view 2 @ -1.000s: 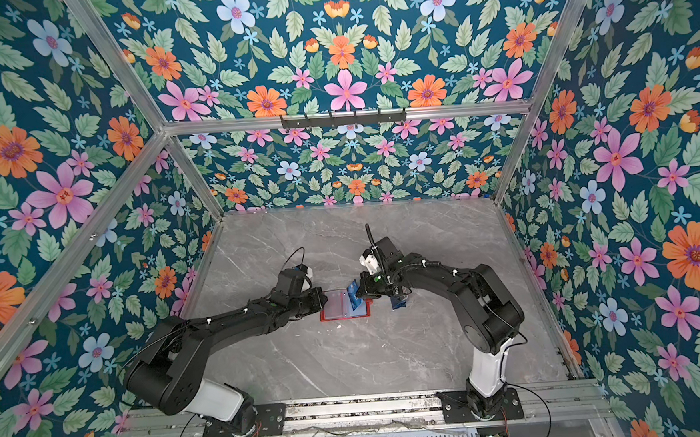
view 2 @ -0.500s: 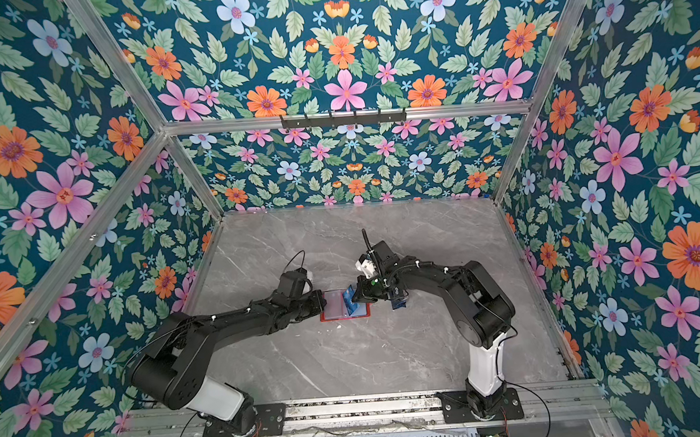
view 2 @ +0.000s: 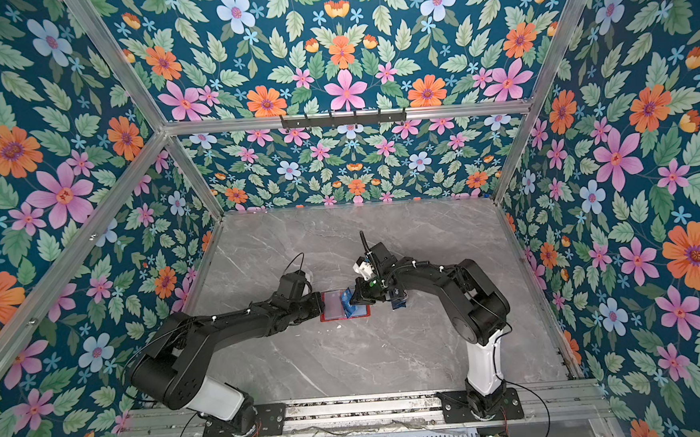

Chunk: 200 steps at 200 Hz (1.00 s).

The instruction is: Put the credit cards into the card holder

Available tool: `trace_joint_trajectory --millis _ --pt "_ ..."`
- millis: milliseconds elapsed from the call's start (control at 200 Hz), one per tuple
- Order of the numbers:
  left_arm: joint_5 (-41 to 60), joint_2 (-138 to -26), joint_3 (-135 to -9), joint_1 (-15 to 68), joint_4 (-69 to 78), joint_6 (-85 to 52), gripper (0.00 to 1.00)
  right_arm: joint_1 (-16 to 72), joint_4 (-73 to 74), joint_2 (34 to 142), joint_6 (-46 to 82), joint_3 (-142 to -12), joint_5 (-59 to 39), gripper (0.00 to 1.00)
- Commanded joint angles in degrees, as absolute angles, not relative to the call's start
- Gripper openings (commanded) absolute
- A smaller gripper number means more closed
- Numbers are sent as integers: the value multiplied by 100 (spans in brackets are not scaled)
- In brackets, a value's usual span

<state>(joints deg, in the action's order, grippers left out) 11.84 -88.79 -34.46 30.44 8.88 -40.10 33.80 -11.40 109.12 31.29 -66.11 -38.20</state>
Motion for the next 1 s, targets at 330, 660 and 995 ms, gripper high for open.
trace_joint_trajectory --millis 330,660,995 --pt "1116 -8885 -3379 3059 686 -4012 4 3391 -766 11048 3343 -6608 -3878 0" --pt "1083 -8895 -3300 3155 728 -4095 4 3393 -193 11155 3718 -6470 -3876 0" --pt "1047 -8916 -3271 3196 738 -4105 3 3391 131 11266 3975 -6386 -3828 0"
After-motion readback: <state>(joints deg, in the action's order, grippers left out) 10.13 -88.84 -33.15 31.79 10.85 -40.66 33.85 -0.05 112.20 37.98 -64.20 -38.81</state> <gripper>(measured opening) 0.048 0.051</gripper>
